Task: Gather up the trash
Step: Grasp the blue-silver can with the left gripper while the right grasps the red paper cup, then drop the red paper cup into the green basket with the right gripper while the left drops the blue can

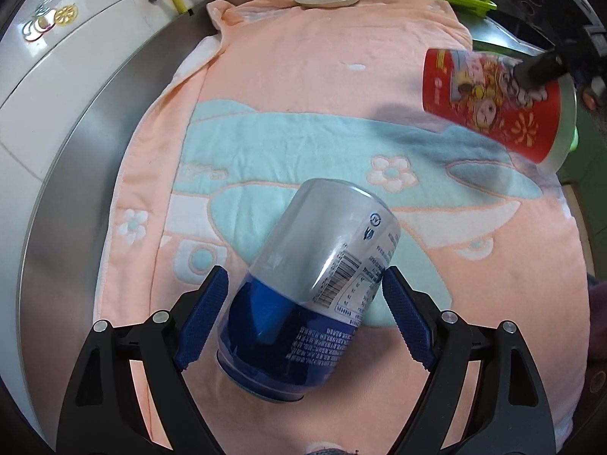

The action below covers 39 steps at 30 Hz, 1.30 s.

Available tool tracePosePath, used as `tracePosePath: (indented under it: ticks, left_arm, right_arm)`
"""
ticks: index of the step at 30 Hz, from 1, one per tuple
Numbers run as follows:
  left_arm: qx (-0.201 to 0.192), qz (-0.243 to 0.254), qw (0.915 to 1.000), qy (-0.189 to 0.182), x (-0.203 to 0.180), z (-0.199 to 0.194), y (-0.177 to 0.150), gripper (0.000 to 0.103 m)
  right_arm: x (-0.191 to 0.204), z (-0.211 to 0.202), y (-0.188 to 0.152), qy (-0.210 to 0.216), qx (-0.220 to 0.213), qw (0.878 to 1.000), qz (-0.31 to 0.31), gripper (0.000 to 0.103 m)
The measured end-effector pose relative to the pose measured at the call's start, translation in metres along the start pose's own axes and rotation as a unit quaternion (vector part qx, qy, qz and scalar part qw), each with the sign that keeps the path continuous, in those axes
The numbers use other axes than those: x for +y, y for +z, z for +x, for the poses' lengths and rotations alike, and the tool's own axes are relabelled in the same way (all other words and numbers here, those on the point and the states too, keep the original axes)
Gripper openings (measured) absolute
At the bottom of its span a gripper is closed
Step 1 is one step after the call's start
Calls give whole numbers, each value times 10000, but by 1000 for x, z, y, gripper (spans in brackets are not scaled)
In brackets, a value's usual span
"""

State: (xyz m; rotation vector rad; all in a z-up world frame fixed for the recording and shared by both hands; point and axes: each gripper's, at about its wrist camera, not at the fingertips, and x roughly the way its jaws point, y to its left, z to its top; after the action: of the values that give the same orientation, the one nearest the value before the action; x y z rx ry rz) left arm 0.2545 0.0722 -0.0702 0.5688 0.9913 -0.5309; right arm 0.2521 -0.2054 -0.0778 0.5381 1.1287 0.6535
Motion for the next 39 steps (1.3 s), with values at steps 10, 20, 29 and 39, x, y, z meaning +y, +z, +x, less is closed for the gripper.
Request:
tracePosePath:
  ticks: [10,20,29,39]
  left_arm:
    - [267,281,9992,81,-16,16,3,86]
    - [-21,-391,9988,277,-26,9,3,76]
    - [-277,-1235,9917,229,-36,-11,-1,73]
    - [-555,-1167,9916,-58,-84,-35,33,70]
  right_arm:
    - [17,24,-10,-608,338,9958,-593,69]
    - [10,47,-3,-639,519,9953,-505,70]
    - [14,38,-9,-545,244,9973,-433,68]
    - [-28,-65,-27,-812,-799,9935,-53,68]
